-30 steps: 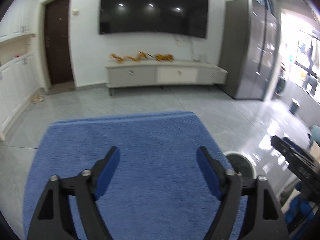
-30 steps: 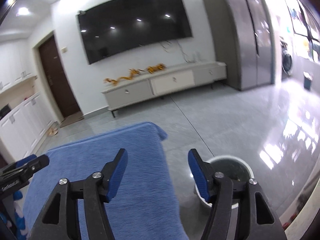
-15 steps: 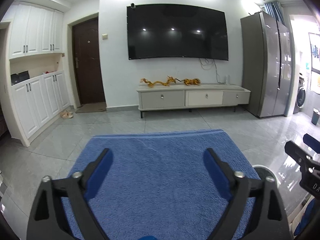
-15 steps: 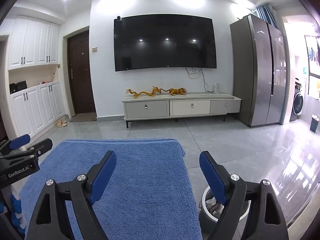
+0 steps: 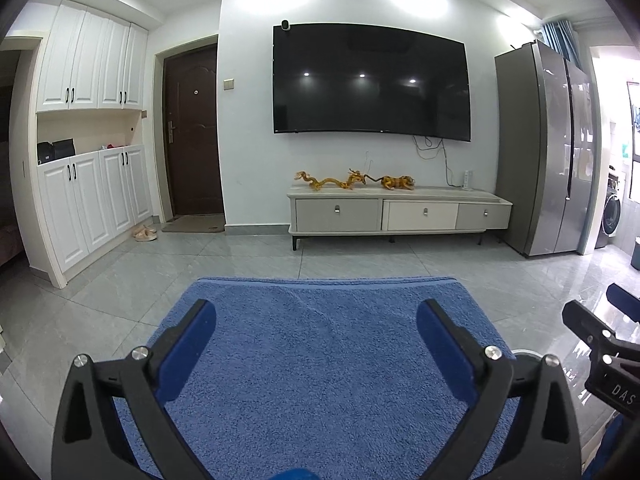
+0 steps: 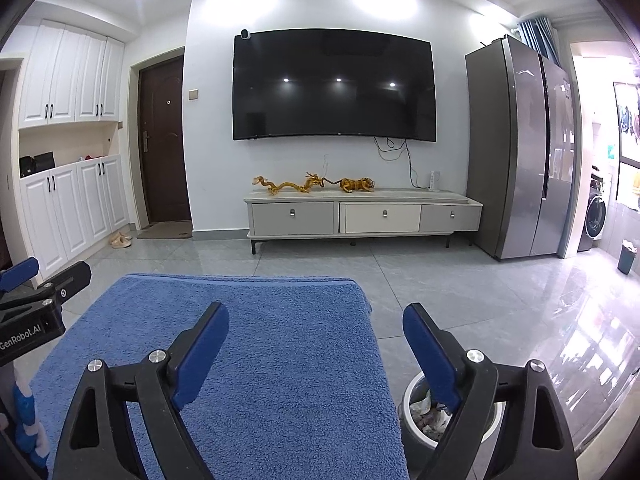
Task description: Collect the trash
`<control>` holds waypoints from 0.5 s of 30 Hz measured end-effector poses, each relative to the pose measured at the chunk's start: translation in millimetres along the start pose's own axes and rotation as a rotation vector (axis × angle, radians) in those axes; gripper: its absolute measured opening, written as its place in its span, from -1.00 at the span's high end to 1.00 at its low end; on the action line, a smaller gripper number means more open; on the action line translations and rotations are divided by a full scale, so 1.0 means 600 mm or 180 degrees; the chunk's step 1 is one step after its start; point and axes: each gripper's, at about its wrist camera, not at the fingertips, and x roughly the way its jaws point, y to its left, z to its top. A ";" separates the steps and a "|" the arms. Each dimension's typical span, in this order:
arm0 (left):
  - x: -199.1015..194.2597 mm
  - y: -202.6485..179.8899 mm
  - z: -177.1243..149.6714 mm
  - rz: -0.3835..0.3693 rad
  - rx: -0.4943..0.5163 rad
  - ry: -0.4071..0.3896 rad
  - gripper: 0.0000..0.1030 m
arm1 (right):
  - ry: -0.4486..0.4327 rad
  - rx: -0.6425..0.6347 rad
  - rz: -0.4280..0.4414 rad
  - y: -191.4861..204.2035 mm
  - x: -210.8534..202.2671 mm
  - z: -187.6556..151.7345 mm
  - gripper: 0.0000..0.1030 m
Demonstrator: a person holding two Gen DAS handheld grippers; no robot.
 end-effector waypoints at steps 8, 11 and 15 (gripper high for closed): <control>0.007 0.004 -0.006 0.0015 -0.0028 0.0039 -0.97 | -0.0017 -0.0088 -0.0025 0.006 -0.003 -0.005 -0.76; 0.005 0.004 -0.009 0.0030 -0.0023 0.0044 -0.97 | -0.0035 -0.0116 -0.0025 0.010 -0.005 -0.006 -0.77; 0.007 0.009 -0.013 0.0033 -0.0041 0.0068 -0.97 | -0.0044 -0.0179 -0.0059 0.017 -0.005 -0.006 -0.78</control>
